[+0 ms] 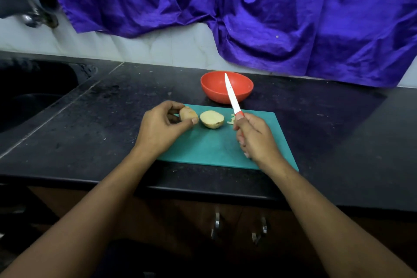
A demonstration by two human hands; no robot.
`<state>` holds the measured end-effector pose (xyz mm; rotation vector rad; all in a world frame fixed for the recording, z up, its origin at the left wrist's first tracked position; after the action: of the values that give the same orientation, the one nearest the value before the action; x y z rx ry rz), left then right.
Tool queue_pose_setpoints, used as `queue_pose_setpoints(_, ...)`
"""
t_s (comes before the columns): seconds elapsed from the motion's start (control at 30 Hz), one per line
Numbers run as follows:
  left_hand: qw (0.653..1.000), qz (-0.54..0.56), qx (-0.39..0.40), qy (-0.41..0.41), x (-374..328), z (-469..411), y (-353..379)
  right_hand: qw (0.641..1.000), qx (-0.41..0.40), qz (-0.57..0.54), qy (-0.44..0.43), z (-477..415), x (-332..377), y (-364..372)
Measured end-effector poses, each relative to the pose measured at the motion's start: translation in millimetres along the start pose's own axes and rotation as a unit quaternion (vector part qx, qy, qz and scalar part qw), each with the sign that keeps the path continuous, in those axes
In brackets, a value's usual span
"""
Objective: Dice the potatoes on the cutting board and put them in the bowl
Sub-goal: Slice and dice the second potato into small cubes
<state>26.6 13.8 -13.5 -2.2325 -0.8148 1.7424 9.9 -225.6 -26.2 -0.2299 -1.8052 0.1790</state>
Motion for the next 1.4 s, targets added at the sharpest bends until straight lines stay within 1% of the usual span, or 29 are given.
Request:
queue_pose_setpoints(0.07,0.999,-0.043,-0.022,0.007,-5,-14,-5,1.000,0.001,-0.008,-0.014,1,1,0)
queue_pose_setpoints(0.13,0.993,-0.110,-0.039,0.021,-12,-28,-9,1.000,0.001,-0.012,-0.026,2,2,0)
queue_pose_setpoints(0.2,0.980,-0.192,-0.032,0.040,-20,-41,-7,0.999,0.001,-0.014,-0.030,2,1,0)
queue_pose_setpoints(0.33,0.946,-0.319,0.029,0.043,-16,-61,6,0.999,-0.003,-0.018,-0.034,1,0,-1)
queue_pose_setpoints(0.43,0.927,-0.360,0.096,0.034,-6,-68,22,0.999,-0.003,-0.015,-0.039,2,1,-2)
queue_pose_setpoints(0.53,0.926,-0.360,0.116,0.017,3,-68,25,0.999,-0.003,-0.013,-0.040,2,1,-2)
queue_pose_setpoints(0.6,0.930,-0.352,0.102,0.026,4,-64,23,0.999,-0.006,-0.015,-0.038,2,0,-2)
queue_pose_setpoints(0.63,0.937,-0.335,0.081,0.050,0,-60,22,0.999,-0.008,-0.019,-0.035,1,0,-3)
queue_pose_setpoints(0.7,0.950,-0.282,0.051,0.127,-19,-48,23,0.999,-0.013,-0.027,-0.031,1,-1,-3)
queue_pose_setpoints(0.73,0.951,-0.258,0.059,0.161,-29,-41,27,0.999,-0.016,-0.030,-0.030,0,-1,-3)
queue_pose_setpoints(0.8,0.943,-0.241,0.115,0.199,-44,-30,41,0.999,-0.020,-0.036,-0.030,1,-1,-4)
queue_pose_setpoints(0.9,0.911,-0.296,0.187,0.220,-47,-24,67,0.998,-0.022,-0.040,-0.032,1,-1,-4)
queue_pose_setpoints(0.97,0.895,-0.329,0.197,0.229,-44,-23,79,0.998,-0.024,-0.039,-0.032,2,-1,-4)
queue_pose_setpoints(1.13,0.903,-0.323,0.169,0.229,-48,-20,78,0.998,-0.036,-0.037,-0.032,0,-1,-6)
queue_pose_setpoints(1.27,0.942,-0.247,0.115,0.195,-49,0,60,0.998,-0.040,-0.044,-0.030,-1,-2,-6)
queue_pose_setpoints(1.37,0.955,-0.235,0.092,0.158,-46,16,57,0.998,-0.035,-0.042,-0.033,-1,-3,-6)
queue_pose_setpoints(1.4,0.959,-0.237,0.084,0.134,-43,19,57,0.998,-0.034,-0.041,-0.034,0,-3,-6)
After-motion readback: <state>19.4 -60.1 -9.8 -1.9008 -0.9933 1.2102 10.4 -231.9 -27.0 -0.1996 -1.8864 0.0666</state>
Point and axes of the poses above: each hand's wrist, its own z-axis away from the middle knuckle, its own y-axis out of the palm, x = y × z, the point moved 7 cm from there along -z, towards the middle knuckle, and after that the axes turned 6 degrees about -y, right-handed, at the moved point
